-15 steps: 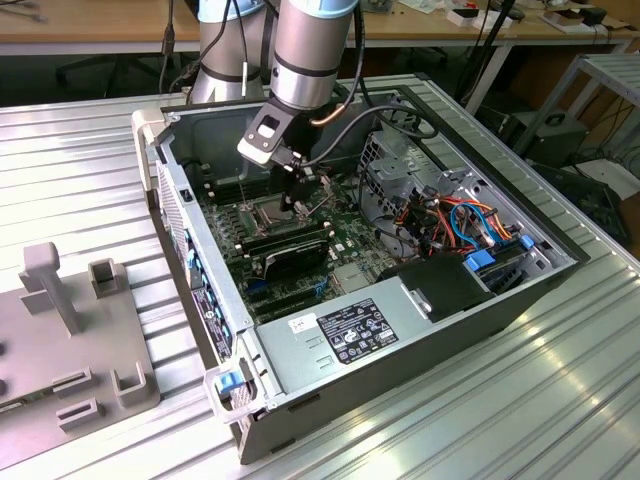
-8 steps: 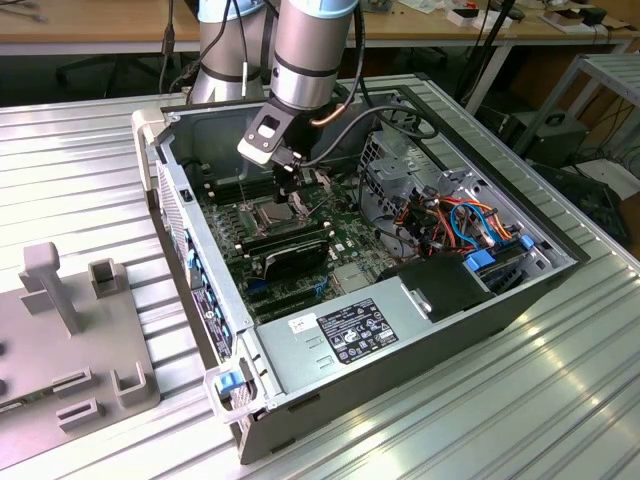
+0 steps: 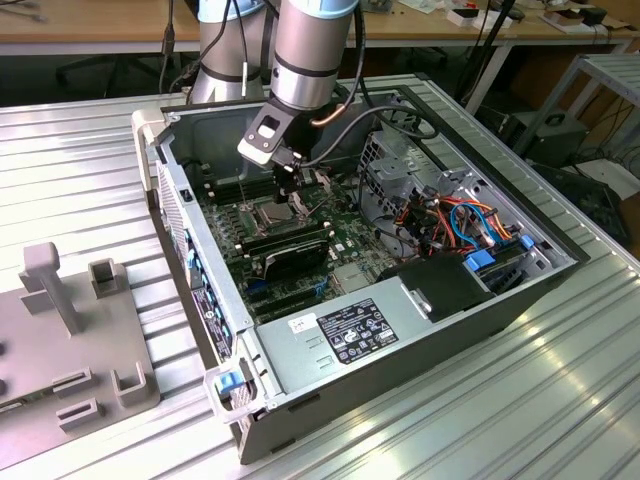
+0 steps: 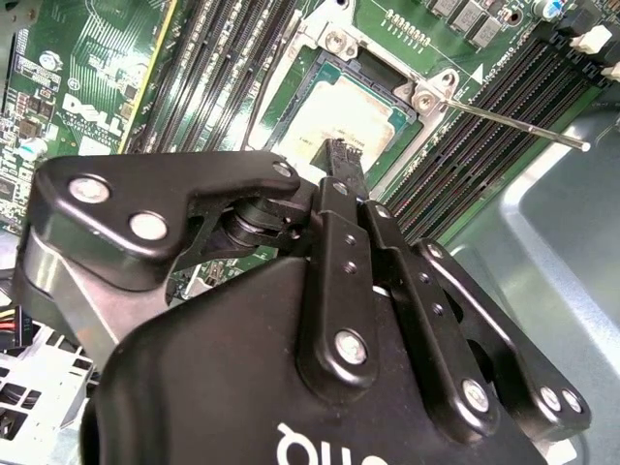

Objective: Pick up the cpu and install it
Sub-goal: 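Close the cpu cover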

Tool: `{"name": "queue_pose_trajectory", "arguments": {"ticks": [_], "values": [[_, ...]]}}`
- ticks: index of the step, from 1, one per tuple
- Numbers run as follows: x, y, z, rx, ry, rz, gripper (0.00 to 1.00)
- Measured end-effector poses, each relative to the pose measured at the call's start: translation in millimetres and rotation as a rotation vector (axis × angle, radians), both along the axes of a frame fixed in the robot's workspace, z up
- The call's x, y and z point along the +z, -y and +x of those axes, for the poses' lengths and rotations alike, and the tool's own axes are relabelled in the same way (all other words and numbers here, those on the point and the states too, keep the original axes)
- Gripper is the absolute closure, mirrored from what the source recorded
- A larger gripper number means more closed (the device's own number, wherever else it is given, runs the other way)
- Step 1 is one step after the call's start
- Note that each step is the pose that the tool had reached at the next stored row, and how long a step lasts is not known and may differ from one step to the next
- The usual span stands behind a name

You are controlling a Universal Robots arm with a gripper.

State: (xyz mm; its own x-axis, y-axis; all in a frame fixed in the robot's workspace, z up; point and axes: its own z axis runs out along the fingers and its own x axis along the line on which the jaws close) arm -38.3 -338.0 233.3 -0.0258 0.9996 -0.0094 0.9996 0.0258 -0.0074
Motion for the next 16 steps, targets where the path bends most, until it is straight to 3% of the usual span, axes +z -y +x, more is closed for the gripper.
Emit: {"name": "queue_pose_trajectory", "arguments": {"ticks": [11,16], "values": [[10.3,0.0,0.0,0.0,0.0001,-0.0049,0.89],[11.8,0.0,0.0,0.0,-0.0003,-0.0065,0.89]]}}
